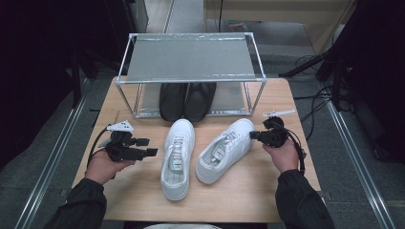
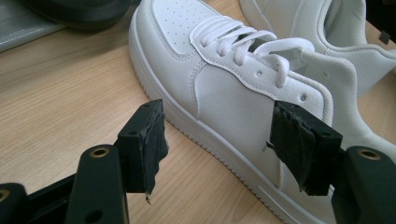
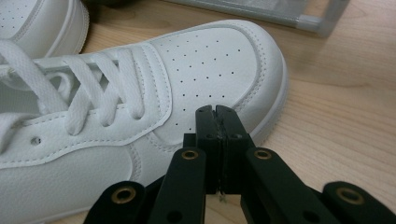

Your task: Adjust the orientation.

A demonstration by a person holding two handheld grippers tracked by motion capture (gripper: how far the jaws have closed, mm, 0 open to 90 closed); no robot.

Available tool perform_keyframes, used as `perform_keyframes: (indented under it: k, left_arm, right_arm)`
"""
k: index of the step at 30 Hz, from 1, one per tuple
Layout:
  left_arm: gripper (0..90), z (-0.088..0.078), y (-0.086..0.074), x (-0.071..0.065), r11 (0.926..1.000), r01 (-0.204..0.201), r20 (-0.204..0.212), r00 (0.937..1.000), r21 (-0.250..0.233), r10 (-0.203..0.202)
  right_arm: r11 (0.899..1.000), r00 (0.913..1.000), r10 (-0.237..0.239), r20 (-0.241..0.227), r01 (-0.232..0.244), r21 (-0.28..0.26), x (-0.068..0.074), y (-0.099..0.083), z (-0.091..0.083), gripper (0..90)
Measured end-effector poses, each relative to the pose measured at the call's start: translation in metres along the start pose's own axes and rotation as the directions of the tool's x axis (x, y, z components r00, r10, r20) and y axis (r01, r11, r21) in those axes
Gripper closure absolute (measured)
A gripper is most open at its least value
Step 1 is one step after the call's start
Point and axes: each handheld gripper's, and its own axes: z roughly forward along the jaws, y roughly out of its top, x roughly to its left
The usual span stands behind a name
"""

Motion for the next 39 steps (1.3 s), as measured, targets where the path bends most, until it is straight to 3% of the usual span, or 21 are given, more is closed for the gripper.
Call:
perform_keyframes:
  k: [2, 14, 21, 39]
  left_arm:
    - [35.9, -0.001, -0.001, -0.001, 1.0, -0.001, -0.002, 1.0, -0.001, 0.001]
    - [35.9, -0.001, -0.005, -0.002, 1.0, 0.006, 0.0, 1.0, 0.001, -0.006]
    - [35.8, 0.001, -0.006, -0.004, 0.9999, 0.002, -0.002, 1.0, 0.011, -0.002]
    - [35.9, -0.001, -0.008, -0.005, 1.0, 0.003, -0.003, 1.0, 0.007, -0.003]
  right_arm:
    - [1.0, 0.9998, -0.021, 0.002, 0.021, -0.003, 0.003, 0.003, 0.004, 90.0]
    - [0.999, 0.9992, -0.036, -0.018, 0.036, -0.002, 0.012, 0.013, 0.016, 90.0]
    - [0.998, 0.9963, -0.067, -0.055, 0.067, 0.004, 0.024, 0.019, 0.025, 90.0]
    - [0.994, 0.9906, -0.111, -0.08, 0.112, 0.002, 0.046, 0.026, 0.04, 90.0]
